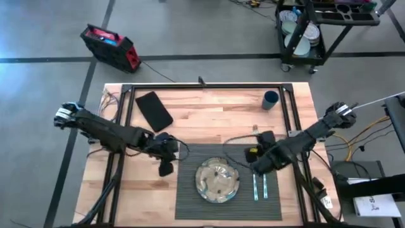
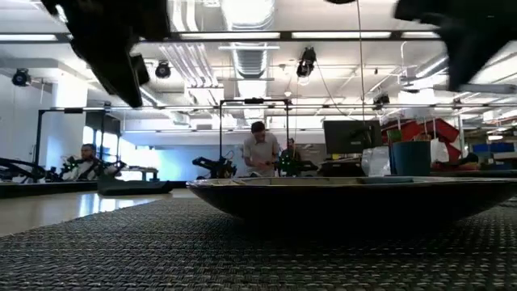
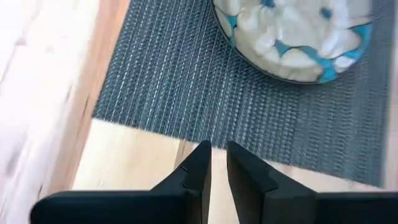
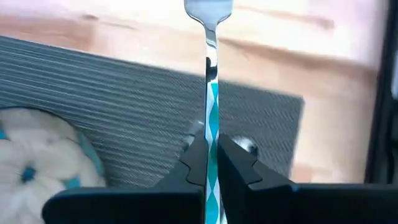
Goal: Set table place
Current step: Move the blue fork to the top left of the table
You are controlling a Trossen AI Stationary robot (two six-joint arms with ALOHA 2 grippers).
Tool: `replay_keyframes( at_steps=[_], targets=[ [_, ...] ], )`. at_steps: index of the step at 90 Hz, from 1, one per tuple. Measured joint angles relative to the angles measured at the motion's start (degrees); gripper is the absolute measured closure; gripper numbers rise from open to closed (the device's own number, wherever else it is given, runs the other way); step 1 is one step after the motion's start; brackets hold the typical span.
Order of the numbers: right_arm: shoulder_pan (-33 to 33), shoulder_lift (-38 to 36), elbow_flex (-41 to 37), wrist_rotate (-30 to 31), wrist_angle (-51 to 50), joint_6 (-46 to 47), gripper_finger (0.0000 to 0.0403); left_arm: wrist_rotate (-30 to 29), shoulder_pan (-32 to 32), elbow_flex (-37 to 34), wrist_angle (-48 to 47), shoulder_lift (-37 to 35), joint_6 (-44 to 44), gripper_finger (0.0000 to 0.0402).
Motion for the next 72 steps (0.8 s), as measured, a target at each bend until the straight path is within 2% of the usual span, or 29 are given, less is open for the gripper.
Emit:
replay_keyframes(
  at_steps=[18,39,53,72],
  targets=[
    [-11.2,6.72,9.0,1.6,2.92,-20.98,0.0403,-0.03,-0.82,0.0,-0.81,-10.21,-2.99,0.0366],
    [-22.94,16.56,18.32,-0.44,16.93,-43.5,0.0403,-0.04,-1.2,0.0,-0.71,-18.65,-4.92,0.0366],
    [-27.69,24.65,25.02,-4.83,21.43,-52.59,0.0403,-0.04,-1.22,0.0,-0.82,-21.56,-4.99,0.0366],
    [-30.31,35.97,34.03,-8.48,22.05,-59.63,0.0403,-0.04,-1.26,0.0,-0.87,-22.65,-5.99,0.0366]
  ],
)
